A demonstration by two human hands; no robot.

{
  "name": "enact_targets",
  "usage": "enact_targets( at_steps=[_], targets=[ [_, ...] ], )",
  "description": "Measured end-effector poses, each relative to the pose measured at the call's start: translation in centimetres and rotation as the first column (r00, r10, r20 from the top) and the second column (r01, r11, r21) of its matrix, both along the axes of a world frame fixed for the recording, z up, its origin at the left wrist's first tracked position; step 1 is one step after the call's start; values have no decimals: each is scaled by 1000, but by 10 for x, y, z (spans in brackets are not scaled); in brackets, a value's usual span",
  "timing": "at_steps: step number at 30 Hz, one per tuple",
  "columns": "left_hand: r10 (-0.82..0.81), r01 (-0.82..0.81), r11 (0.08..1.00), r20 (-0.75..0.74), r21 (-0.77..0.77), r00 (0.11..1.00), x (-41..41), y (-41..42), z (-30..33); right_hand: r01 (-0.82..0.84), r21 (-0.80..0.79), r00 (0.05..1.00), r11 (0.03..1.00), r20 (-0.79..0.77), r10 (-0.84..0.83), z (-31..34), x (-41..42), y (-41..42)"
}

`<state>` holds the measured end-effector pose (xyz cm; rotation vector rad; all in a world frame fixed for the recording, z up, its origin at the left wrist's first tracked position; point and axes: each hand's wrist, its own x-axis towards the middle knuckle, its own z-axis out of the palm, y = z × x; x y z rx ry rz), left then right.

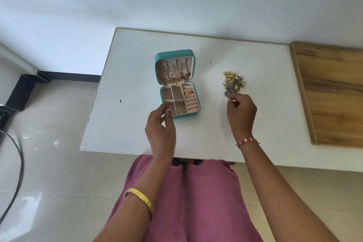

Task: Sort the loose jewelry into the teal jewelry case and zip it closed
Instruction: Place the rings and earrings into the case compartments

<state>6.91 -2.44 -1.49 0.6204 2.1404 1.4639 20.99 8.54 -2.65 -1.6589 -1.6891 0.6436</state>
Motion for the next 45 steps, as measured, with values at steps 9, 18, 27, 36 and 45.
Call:
enact_targets(
  at_steps=[9, 18, 27, 36, 45],
  targets=[
    [-122, 127, 990, -66, 68, 990, 39, 36, 8, 82, -66, 995, 994, 64, -77, -9, 21, 42],
    [-311, 314, 948, -82, 40, 947, 67, 68, 5, -36, -86, 984, 996, 171, 51, -12, 23, 63],
    [-468, 441, 880, -165, -179, 868, 72, 63, 2, -60, -31, 985, 998, 161, 64, -19, 25, 31],
    [-416, 398, 900, -75, -176, 906, 62, 50, 6, 10, -15, 999, 1000, -40, -11, -7, 24, 8],
    [-456, 454, 883, 12, -119, 890, 64, 55, 15, -119, -232, 896, 965, -443, 4, 20, 5, -30]
  ],
)
